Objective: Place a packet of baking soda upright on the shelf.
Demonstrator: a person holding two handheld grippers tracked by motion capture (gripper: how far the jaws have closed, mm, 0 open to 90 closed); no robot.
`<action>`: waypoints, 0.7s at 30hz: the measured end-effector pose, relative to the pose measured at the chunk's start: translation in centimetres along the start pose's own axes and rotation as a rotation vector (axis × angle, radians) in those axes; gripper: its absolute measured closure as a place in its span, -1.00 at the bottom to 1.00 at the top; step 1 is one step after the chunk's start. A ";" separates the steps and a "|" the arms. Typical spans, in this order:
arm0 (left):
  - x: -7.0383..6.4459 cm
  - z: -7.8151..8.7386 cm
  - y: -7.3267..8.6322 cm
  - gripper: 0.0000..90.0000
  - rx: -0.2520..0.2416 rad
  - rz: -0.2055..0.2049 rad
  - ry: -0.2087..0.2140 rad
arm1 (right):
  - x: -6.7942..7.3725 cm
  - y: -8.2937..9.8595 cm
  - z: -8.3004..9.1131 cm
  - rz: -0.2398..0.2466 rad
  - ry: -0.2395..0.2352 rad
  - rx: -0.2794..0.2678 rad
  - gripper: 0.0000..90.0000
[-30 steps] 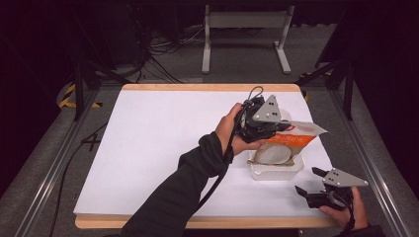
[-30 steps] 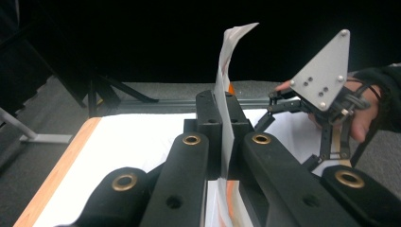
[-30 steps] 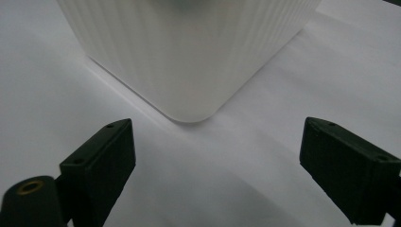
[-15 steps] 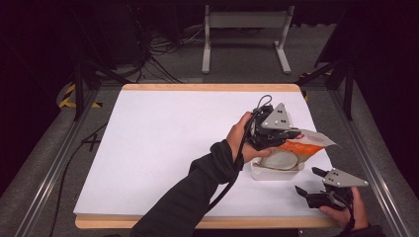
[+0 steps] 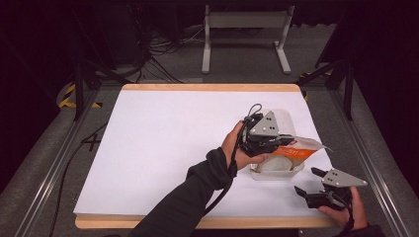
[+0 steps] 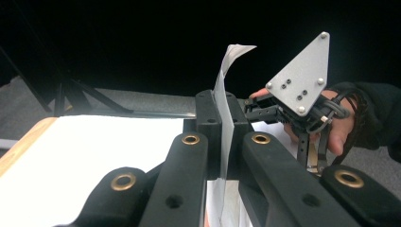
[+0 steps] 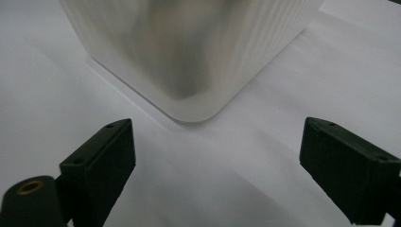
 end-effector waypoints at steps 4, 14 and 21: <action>0.2 -0.6 0.0 1.00 -0.027 0.028 0.017 | 0.0 0.0 -0.1 -0.002 -0.001 0.002 -0.73; 0.4 -1.2 -1.0 1.00 -0.119 0.039 -0.009 | -0.1 0.0 0.0 -0.001 -0.003 0.000 -0.73; 0.0 -1.3 1.5 1.00 -0.179 0.102 0.026 | 0.1 0.0 0.0 0.003 -0.004 -0.001 -0.74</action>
Point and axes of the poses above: each handheld gripper's, and its own axes: z roughly backward along the jaws, y roughly out of its underside, x roughly to its left, the point moved 3 cm from there along -z, roughly forward along the jaws, and after that the axes turned 15 degrees about -z, right-handed, at the moved point
